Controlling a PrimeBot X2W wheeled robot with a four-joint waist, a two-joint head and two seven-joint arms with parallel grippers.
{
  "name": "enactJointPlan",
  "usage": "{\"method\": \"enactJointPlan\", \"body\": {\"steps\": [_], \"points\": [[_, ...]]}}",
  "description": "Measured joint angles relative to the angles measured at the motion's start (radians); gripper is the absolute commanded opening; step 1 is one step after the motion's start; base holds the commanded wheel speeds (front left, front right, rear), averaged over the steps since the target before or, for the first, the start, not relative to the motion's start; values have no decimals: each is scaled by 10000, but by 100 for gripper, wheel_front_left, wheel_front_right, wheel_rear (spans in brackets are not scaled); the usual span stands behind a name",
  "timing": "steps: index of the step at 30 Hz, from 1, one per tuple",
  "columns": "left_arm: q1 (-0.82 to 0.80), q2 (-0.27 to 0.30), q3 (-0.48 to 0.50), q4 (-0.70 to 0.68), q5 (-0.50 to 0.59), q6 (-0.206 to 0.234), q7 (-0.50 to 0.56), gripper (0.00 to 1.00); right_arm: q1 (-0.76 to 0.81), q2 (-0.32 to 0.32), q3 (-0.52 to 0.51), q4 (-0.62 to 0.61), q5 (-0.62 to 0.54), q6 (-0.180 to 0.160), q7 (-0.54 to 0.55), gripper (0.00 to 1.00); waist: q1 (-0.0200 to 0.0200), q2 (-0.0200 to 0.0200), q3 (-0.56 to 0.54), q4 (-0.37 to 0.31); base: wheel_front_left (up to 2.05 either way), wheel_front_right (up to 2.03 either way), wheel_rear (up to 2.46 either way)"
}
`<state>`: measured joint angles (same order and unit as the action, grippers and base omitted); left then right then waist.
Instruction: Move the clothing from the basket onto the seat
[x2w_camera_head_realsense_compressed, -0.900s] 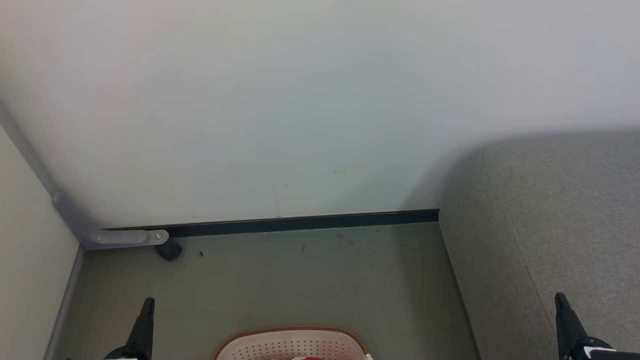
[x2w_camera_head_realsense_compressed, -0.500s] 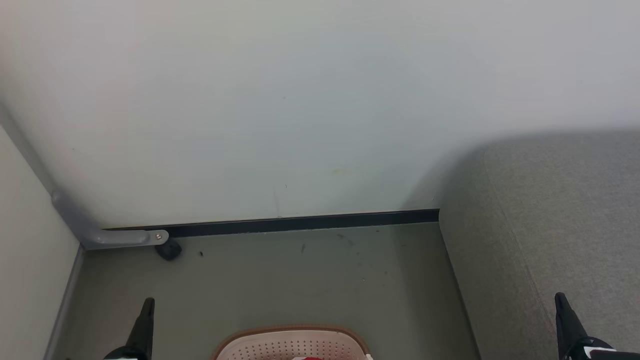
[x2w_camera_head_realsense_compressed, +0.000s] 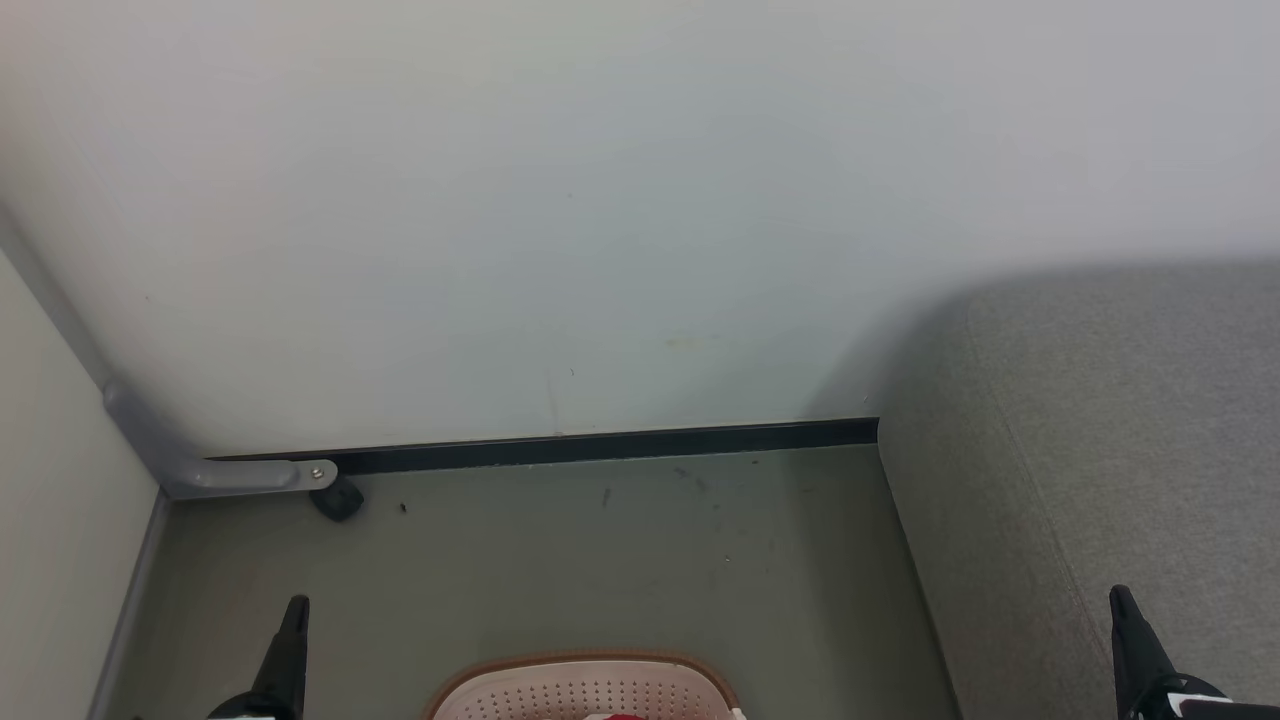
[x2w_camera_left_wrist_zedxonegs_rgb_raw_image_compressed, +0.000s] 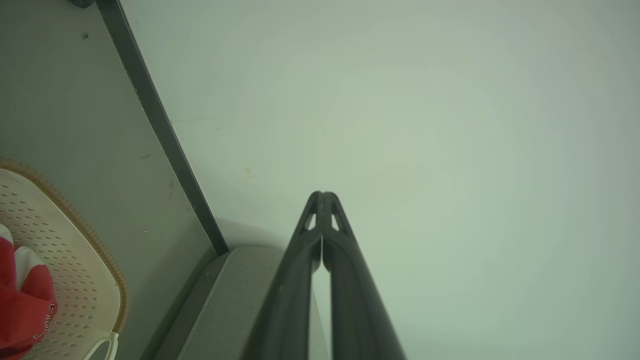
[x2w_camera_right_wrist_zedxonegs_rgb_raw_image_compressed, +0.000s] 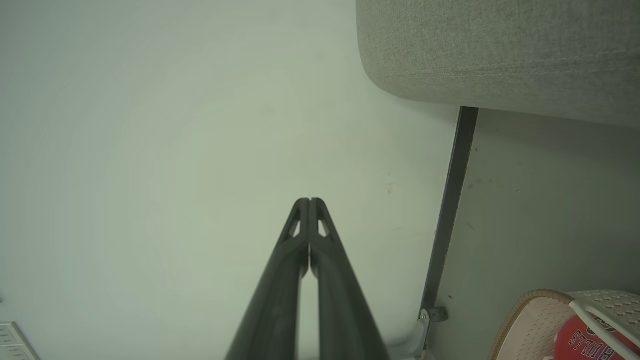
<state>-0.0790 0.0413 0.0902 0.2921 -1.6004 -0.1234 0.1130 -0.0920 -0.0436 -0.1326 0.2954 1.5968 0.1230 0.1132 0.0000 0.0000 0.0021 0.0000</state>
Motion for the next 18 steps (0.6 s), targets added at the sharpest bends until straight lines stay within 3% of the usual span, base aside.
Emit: {"method": "enactJointPlan", "body": {"steps": [18], "points": [[0, 0, 0, 0, 0, 0, 0, 0, 0, 0, 0, 0, 2, 0, 0, 0, 0, 0, 0, 0, 0, 0, 0]]}}
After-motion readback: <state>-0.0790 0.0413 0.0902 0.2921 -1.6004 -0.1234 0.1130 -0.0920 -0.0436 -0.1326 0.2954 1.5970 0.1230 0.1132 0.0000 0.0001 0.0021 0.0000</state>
